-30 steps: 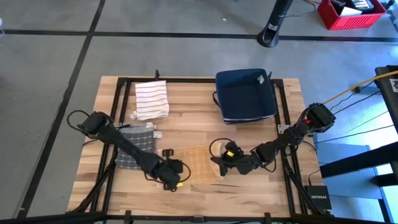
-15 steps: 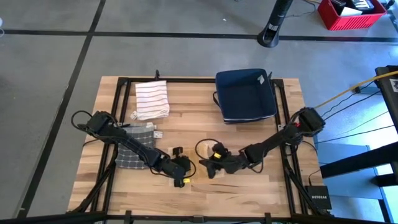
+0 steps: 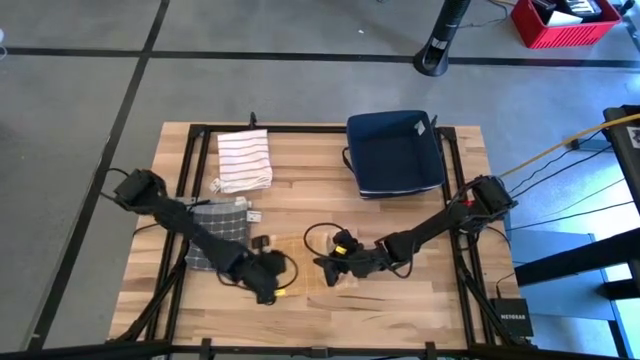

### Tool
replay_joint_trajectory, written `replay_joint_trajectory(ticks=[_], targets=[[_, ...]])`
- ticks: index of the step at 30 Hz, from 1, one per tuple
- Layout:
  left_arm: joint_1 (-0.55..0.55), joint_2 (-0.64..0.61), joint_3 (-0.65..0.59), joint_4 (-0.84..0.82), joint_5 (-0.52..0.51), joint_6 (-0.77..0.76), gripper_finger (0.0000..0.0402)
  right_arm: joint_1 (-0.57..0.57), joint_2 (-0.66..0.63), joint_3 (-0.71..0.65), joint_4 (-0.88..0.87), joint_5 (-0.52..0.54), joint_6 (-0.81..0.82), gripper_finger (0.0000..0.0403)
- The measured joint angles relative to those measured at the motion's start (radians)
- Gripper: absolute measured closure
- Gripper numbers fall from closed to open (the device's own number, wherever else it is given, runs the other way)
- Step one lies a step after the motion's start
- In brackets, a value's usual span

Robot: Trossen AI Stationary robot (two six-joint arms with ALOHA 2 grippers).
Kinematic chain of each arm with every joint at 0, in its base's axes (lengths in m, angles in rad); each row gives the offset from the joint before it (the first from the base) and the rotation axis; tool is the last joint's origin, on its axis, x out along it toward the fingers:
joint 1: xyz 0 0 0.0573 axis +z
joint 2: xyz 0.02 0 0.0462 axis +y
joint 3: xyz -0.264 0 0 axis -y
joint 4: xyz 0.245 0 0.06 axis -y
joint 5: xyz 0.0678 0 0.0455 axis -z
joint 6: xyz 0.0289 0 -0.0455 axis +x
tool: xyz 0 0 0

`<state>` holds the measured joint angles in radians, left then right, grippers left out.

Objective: Fold towel
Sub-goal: Fold the orange towel

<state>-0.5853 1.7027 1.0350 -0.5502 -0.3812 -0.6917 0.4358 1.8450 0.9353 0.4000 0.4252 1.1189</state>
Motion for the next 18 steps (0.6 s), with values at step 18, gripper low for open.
replay_joint_trajectory(ticks=[18], targets=[[-0.018,0.103,-0.11,0.228,-0.089,-0.036,0.0326,-0.021,0.095,0.064,0.07,0.016,0.04,0.0386]])
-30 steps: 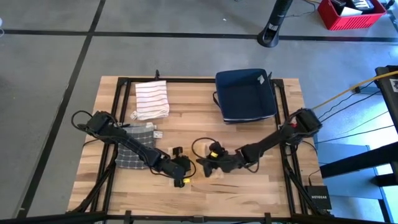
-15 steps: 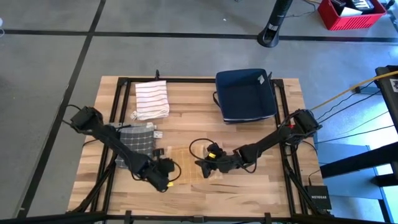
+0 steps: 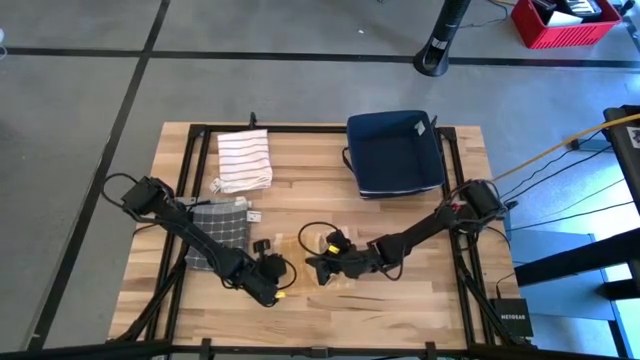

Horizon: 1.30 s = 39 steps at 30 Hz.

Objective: Fold towel
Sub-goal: Fold the orange towel

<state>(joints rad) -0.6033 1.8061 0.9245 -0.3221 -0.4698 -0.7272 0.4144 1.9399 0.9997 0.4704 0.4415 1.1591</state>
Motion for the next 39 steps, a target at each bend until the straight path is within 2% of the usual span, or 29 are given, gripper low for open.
replay_joint_trajectory(ticks=[5,10,18,23,28,30,33,37,39], targets=[[0.0,0.0,-0.001,0.018,-0.001,0.027,0.0326,-0.004,0.043,0.043,0.0,-0.031,0.0,0.0386],[0.0,0.0,-0.001,0.019,-0.001,0.026,0.0326,-0.006,0.067,0.055,-0.001,-0.016,0.0,0.0374],[0.0,-0.009,-0.002,0.017,0.008,0.027,0.0326,-0.009,0.076,0.054,-0.023,-0.027,0.067,0.0259],[0.0,-0.058,0.021,-0.051,0.083,0.028,0.0326,-0.009,0.076,0.054,0.0,-0.067,0.066,0.0205],[-0.01,-0.136,0.072,-0.269,0.298,-0.037,0.0326,-0.009,0.066,0.054,0.004,-0.143,-0.005,0.0188],[-0.019,-0.181,0.091,-0.317,0.337,-0.056,0.0326,-0.009,0.049,0.054,0.005,-0.163,-0.062,0.0187],[-0.029,-0.251,0.106,-0.289,0.295,-0.041,0.0326,-0.003,0.011,0.053,0.02,-0.221,-0.185,0.0187],[-0.027,-0.295,0.106,-0.153,0.108,0.037,0.0326,0.022,-0.021,0.054,0.266,-0.355,-0.299,0.0187],[-0.023,-0.299,0.106,-0.091,0.048,0.091,0.0326,0.039,-0.023,0.056,0.349,-0.4,-0.362,0.0187]])
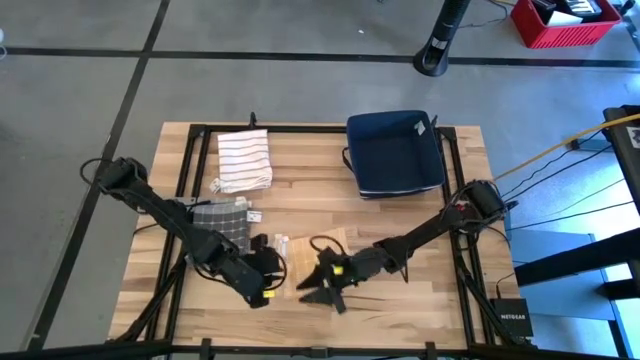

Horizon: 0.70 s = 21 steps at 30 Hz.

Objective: Fold towel
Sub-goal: Fold the orange towel

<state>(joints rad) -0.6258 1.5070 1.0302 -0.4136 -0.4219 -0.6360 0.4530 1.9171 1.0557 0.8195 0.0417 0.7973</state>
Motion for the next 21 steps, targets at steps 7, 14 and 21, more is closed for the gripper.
replay_joint_trajectory(ticks=[7,14,21], targets=[[0.042,0.05,-0.023,0.217,-0.08,0.093,0.0326,0.019,-0.002,-0.003,-0.288,-0.022,-0.097,0.0187],[0.087,0.204,-0.043,0.215,-0.007,0.09,0.0326,0.039,-0.002,-0.003,-0.588,0.29,-0.218,0.0187],[0.103,0.247,-0.044,-0.101,0.001,-0.034,0.0326,0.038,0.046,-0.003,-0.733,0.332,-0.222,0.0187]])
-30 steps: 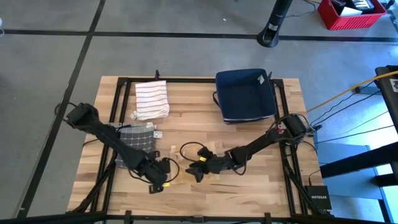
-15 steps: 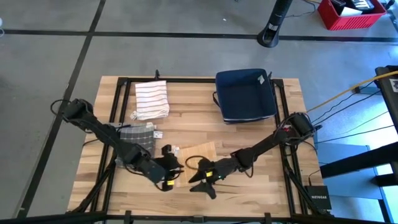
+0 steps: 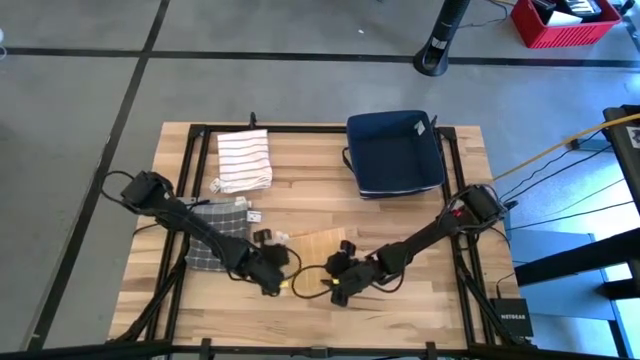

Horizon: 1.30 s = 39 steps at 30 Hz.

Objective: Fold towel
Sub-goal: Fold the orange towel

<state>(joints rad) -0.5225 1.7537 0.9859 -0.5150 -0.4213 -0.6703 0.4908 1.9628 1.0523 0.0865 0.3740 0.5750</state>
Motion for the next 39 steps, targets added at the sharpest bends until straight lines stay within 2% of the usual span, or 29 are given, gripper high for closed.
replay_joint_trajectory(ticks=[5,8,11,14,16,18,25,29,36,39], targets=[[-0.017,-0.03,0.0,-0.207,0.044,-0.102,0.0326,0.0,0.019,0.001,-0.059,0.014,0.052,0.0187],[-0.029,-0.058,0.012,-0.239,0.059,-0.17,0.0326,0.0,0.018,0.001,-0.052,0.022,0.054,0.0187],[-0.052,-0.1,0.038,-0.113,0.019,-0.177,0.0326,0.0,0.018,0.0,-0.027,0.027,0.054,0.0187],[-0.085,-0.112,0.039,0.148,-0.066,-0.063,0.0326,0.0,0.018,0.0,-0.024,0.027,0.054,0.0187],[-0.094,-0.091,0.039,0.287,-0.078,0.026,0.0326,0.0,0.018,0.0,-0.031,0.027,0.054,0.0187],[-0.094,-0.055,0.038,0.332,-0.076,0.074,0.0326,0.0,0.018,0.0,-0.028,0.026,0.053,0.0187],[-0.067,0.09,0.035,0.101,-0.02,0.011,0.0326,0.0,0.018,0.0,-0.039,-0.033,0.024,0.0187],[-0.064,0.115,0.044,0.015,0.028,-0.044,0.0326,0.0,0.018,0.002,-0.054,-0.054,-0.034,0.0187],[-0.051,0.027,0.109,-0.037,0.043,0.058,0.0326,-0.009,0.006,0.021,-0.088,-0.076,-0.045,0.0187],[-0.051,-0.046,0.15,-0.009,0.003,0.134,0.0326,-0.013,-0.042,0.081,-0.143,-0.115,-0.046,0.0187]])
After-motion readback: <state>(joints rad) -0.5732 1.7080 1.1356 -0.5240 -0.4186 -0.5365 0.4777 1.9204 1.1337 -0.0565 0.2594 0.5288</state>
